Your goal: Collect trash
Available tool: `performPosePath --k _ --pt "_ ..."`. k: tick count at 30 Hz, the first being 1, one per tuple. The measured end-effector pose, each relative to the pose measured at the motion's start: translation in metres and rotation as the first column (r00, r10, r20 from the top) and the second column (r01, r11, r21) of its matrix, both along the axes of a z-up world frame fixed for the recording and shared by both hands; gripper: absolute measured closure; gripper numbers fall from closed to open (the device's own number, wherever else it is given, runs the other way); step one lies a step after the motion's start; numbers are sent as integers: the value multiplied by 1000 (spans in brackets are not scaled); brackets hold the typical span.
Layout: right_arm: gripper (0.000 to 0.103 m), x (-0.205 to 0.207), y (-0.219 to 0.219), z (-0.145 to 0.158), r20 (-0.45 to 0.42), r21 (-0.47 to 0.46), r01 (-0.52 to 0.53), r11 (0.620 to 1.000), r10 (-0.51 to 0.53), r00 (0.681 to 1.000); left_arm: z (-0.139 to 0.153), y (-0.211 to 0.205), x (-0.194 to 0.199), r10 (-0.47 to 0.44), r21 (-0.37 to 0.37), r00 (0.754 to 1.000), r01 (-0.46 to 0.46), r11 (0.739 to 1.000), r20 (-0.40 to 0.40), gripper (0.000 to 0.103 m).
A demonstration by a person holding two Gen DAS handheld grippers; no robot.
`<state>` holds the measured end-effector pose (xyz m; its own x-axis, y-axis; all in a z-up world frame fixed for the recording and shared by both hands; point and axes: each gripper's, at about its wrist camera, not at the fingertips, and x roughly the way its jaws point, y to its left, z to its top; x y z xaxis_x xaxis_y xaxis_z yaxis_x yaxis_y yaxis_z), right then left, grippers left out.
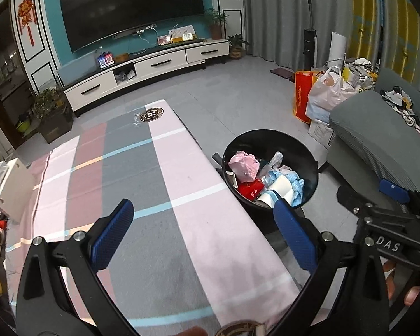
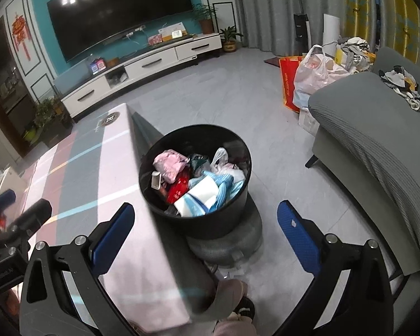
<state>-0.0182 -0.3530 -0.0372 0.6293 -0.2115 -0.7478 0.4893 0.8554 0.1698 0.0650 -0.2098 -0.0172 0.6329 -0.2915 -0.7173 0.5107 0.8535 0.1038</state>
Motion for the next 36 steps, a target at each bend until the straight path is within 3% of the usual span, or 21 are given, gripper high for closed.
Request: performPosePath --k 9,16,36 --pt "3 -20 15 35 32 -35 -15 999 16 999 33 13 -18 31 8 997 -31 999 64 3" --pt "3 -26 25 57 40 -101 -17 995 21 999 47 20 -21 47 -15 997 -46 999 67 3" --pt "3 -4 37 53 13 -124 -69 990 71 997 46 27 -10 80 -17 995 -79 997 60 3"
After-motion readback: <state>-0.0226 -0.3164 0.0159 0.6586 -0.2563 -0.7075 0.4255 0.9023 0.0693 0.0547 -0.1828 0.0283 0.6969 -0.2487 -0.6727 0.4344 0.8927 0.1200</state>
